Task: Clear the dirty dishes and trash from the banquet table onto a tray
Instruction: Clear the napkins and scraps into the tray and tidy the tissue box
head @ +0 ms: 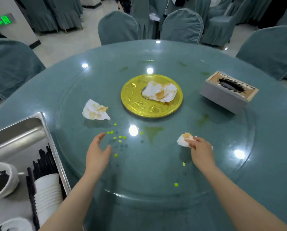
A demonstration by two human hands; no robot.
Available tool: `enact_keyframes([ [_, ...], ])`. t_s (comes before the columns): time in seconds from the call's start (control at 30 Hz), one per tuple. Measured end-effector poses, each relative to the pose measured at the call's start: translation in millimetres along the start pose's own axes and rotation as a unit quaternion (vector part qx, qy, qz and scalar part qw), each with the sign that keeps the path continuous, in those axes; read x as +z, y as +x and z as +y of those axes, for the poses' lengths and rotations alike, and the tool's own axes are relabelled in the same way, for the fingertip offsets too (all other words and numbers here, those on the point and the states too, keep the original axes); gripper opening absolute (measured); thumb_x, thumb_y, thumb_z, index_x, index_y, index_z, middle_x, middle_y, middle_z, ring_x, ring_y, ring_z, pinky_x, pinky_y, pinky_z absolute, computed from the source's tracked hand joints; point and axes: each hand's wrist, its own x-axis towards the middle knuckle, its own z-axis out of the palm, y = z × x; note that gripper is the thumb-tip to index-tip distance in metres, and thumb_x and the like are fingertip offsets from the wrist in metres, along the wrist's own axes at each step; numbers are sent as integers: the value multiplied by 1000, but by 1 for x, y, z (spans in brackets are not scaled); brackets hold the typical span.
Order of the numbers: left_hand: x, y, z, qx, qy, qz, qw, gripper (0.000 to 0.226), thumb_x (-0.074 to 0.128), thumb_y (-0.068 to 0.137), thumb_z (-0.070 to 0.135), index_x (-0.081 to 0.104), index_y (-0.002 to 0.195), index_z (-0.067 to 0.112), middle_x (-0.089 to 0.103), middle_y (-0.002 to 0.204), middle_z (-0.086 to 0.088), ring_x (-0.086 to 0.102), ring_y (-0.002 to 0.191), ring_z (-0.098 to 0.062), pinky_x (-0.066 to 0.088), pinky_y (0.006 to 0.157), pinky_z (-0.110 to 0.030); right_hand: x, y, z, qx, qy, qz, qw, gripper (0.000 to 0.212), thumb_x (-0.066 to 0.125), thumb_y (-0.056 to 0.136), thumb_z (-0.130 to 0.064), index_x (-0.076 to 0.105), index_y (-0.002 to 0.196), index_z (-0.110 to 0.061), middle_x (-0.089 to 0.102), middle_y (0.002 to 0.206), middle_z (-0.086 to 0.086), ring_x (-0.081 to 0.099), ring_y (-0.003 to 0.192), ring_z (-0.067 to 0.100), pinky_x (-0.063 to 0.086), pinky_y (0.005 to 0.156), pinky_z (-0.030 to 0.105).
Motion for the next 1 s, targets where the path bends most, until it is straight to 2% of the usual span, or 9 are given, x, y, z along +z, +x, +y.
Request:
enact_keyframes([
  [0.07,4,26,8,33,33,8,999,56,60,85,7,45,138,18,47,142,2,41,132,-16,32,103,-29,-11,20,-3,13,24,39,999,35,45,93,-1,69,115,-15,59,125,10,54,108,31,34,74,25],
  [0.13,11,54,11,57,71,8,996,62,62,85,10,41,143,17,40,147,-6,35,136,-21,31,106,-35,-16,40,-14,-2,60,63,996,32,47,94,-4,68,117,-13,61,120,10,55,103,28,30,72,22],
  [0.23,19,94,8,26,140,-18,990,69,63,88,31,30,149,24,23,154,-16,21,142,-31,26,110,-44,-17,69,-33,-32,90,82,992,31,49,94,-4,68,117,-10,61,118,10,56,104,26,28,73,16],
  [0.37,39,119,-16,5,353,-93,931,75,39,88,66,9,151,38,-1,160,-15,-2,146,-37,6,116,-50,-8,106,-46,-43,99,76,991,31,49,94,-4,67,119,-10,61,121,9,55,110,22,26,73,10],
  [0.47,46,130,-26,25,397,-113,910,81,25,82,78,-2,150,43,-13,161,-7,-12,147,-28,-2,115,-53,3,128,-53,-46,98,56,993,33,47,95,-9,65,123,-13,58,128,6,53,115,21,30,81,13],
  [0.57,36,150,-27,28,424,-160,891,80,17,80,81,-4,149,47,-14,161,-1,-10,148,-22,-6,113,-57,15,143,-59,-58,88,39,994,33,46,96,-10,64,124,-15,56,130,7,52,118,23,33,90,19],
  [0.7,28,173,-22,7,430,-191,882,76,16,82,80,1,149,47,-10,161,1,-4,149,-21,-7,111,-61,31,160,-68,-72,86,36,993,34,45,96,-11,63,125,-19,55,130,8,49,120,24,29,87,18],
  [0.93,23,193,-21,10,442,-224,869,73,18,86,75,-2,149,45,-14,161,2,-5,149,-21,-6,114,-56,39,231,-98,-134,46,86,986,39,37,98,-12,59,129,-22,52,134,10,43,123,30,37,98,35],
  [1.0,23,199,-19,10,428,-229,874,71,20,89,71,0,150,43,-14,161,1,-6,148,-22,-5,115,-54,40,254,-108,-144,6,70,987,40,36,99,-17,51,136,-25,42,144,11,35,131,33,31,106,40],
])
